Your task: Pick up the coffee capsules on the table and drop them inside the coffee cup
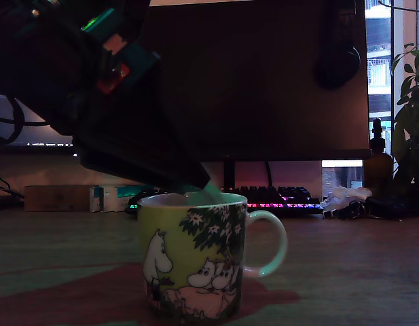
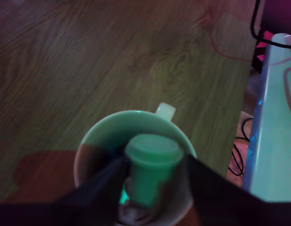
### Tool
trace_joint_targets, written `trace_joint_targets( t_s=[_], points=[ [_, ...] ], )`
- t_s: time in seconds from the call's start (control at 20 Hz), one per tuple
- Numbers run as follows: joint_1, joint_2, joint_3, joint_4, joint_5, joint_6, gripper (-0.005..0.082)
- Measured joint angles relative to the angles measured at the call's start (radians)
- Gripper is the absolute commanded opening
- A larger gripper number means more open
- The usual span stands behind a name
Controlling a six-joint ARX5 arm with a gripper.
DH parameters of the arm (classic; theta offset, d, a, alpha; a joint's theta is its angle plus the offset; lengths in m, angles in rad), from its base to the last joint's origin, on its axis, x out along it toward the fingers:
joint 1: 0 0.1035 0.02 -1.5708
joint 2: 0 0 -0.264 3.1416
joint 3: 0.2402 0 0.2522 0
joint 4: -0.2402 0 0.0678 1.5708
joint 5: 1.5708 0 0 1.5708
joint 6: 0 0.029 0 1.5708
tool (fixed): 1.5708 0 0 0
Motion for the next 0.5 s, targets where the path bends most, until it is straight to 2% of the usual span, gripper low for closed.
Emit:
trace_joint_targets(
  t_s=[0.2, 0.3, 0.4, 0.5],
  points=[
    [0.000, 0.000, 0.000, 0.000, -0.001, 0.000, 0.0603],
    [0.000, 0.000, 0.000, 0.000, -0.001, 0.000, 0.0548],
    [0.000, 0.000, 0.000, 0.000, -0.001, 0.000, 0.0380],
    [0.000, 0.000, 0.000, 0.000, -0.001, 0.000, 0.0091]
  ],
)
